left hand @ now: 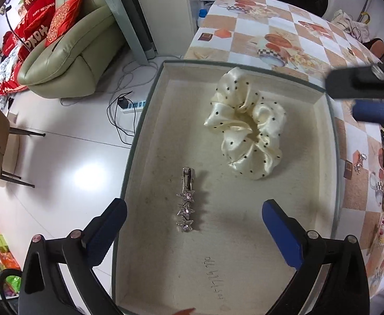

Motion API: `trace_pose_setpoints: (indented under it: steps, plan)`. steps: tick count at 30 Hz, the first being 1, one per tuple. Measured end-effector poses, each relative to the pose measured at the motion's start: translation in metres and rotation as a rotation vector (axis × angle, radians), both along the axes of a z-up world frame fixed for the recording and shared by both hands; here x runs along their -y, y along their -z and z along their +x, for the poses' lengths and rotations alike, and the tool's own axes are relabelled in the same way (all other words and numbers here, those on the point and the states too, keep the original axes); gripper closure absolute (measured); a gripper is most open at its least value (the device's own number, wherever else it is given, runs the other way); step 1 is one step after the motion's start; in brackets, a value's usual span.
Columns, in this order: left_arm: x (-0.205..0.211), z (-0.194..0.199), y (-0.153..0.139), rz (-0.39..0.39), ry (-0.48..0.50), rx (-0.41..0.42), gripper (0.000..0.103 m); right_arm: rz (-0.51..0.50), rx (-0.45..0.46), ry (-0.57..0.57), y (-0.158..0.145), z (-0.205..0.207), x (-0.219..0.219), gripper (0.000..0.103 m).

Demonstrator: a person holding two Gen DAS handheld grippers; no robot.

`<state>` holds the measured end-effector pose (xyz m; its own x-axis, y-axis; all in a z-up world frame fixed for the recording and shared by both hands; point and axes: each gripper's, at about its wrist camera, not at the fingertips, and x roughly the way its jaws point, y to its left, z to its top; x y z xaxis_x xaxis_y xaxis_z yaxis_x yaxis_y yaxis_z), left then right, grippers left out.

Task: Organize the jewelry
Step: 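Move both open tools back over the jewelry on the table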

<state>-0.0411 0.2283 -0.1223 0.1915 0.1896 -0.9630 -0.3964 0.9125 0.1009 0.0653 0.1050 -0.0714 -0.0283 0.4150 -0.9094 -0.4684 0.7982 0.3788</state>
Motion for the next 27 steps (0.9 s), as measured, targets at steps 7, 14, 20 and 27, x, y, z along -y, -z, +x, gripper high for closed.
trace_pose_setpoints:
  steps: [7, 14, 20, 27]
  plan:
    - [0.025, 0.005, -0.020, 0.014, 0.071, 0.008, 0.000, -0.017, -0.007, 0.126, -0.006, -0.013, 0.069, 0.017]
    - [0.072, 0.022, -0.040, 0.010, 0.181, 0.028, 0.000, -0.045, -0.022, 0.322, -0.006, -0.014, 0.168, 0.012]
    - [0.120, 0.041, -0.046, -0.006, 0.276, 0.025, 0.000, -0.058, -0.043, 0.444, 0.000, -0.016, 0.234, 0.012]
    - [0.164, 0.067, -0.042, -0.018, 0.356, 0.021, 0.000, -0.062, -0.021, 0.507, -0.001, -0.013, 0.275, 0.000]
